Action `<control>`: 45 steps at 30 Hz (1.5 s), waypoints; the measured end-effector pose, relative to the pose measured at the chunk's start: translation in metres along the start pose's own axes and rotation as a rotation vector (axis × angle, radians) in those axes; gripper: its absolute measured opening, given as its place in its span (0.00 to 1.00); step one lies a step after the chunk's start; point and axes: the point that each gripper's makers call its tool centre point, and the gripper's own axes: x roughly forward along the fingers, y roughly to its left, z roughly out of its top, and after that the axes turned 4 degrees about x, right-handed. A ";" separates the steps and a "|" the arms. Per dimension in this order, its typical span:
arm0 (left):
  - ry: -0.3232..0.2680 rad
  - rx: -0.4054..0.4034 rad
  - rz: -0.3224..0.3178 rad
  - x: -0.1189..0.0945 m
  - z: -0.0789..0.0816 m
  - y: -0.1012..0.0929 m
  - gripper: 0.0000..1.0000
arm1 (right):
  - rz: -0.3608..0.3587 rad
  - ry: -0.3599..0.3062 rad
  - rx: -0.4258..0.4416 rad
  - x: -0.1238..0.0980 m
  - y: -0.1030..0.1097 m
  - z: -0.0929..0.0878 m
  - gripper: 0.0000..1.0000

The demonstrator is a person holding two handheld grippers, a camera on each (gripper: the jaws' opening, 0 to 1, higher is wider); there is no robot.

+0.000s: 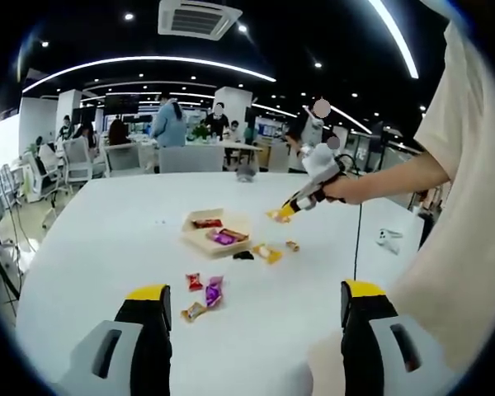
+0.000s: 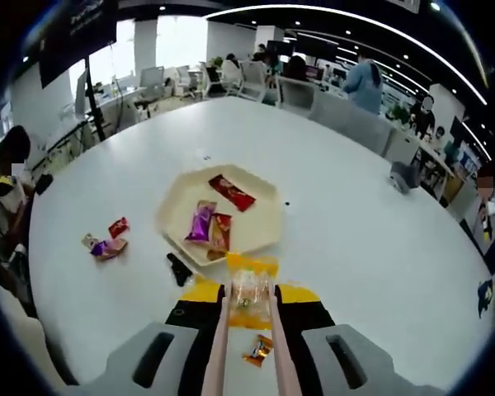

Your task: Place the target food into the container with the food tongs after gripping and lifting it, then release it inside without dropping or visibly crushing the food.

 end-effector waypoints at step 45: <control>-0.006 -0.012 0.020 -0.005 -0.003 0.007 0.84 | 0.020 -0.163 -0.090 0.008 0.014 0.109 0.23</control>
